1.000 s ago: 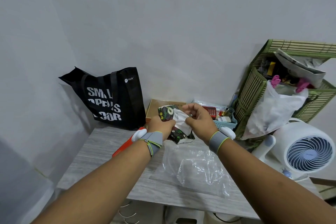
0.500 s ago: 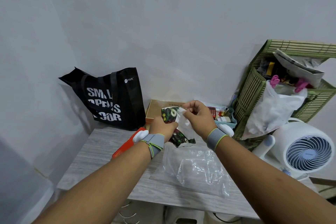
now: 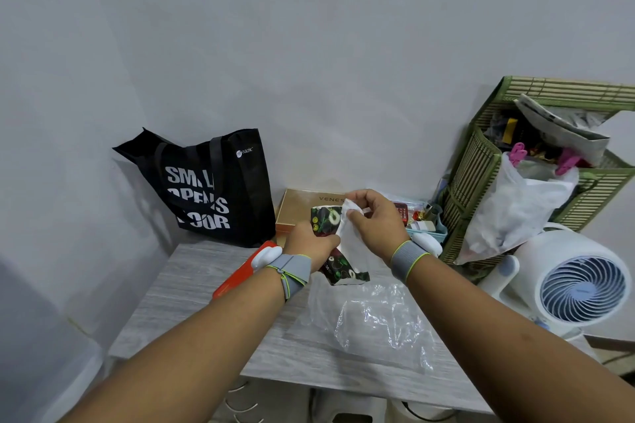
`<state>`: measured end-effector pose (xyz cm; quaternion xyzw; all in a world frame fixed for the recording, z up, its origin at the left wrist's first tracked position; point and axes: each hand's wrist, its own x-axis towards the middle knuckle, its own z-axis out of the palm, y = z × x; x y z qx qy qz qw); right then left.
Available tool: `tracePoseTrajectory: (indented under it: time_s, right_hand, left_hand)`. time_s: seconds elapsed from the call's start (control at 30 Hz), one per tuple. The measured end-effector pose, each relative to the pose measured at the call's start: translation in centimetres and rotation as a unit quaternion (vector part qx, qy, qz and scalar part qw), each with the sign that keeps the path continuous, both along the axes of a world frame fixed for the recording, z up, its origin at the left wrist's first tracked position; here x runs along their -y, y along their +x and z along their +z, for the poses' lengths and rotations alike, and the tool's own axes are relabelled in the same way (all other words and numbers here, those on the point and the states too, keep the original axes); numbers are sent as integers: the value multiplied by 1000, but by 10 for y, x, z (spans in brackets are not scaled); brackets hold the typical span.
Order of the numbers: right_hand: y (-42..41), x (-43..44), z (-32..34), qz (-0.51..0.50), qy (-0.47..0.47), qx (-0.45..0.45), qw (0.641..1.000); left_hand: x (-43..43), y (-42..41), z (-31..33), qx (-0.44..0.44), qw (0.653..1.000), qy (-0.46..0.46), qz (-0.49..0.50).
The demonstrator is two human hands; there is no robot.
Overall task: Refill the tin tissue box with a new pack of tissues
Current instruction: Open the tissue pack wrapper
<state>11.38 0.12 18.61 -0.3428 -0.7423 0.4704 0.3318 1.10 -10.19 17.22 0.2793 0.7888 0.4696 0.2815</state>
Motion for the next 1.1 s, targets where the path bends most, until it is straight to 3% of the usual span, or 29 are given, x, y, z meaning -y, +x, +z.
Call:
tracePoseTrajectory:
  time_s: [0.33, 0.63, 1.1]
  right_hand:
    - [2, 1, 1, 2, 14, 11, 1000]
    - [3, 5, 4, -15, -14, -8, 1000]
    - [19, 11, -3, 94, -164, -16, 982]
  left_hand:
    - [0, 0, -2, 167, 984, 59, 23]
    - [-1, -8, -7, 126, 988, 70, 61]
    - [-8, -30, -19, 108, 989, 43, 87]
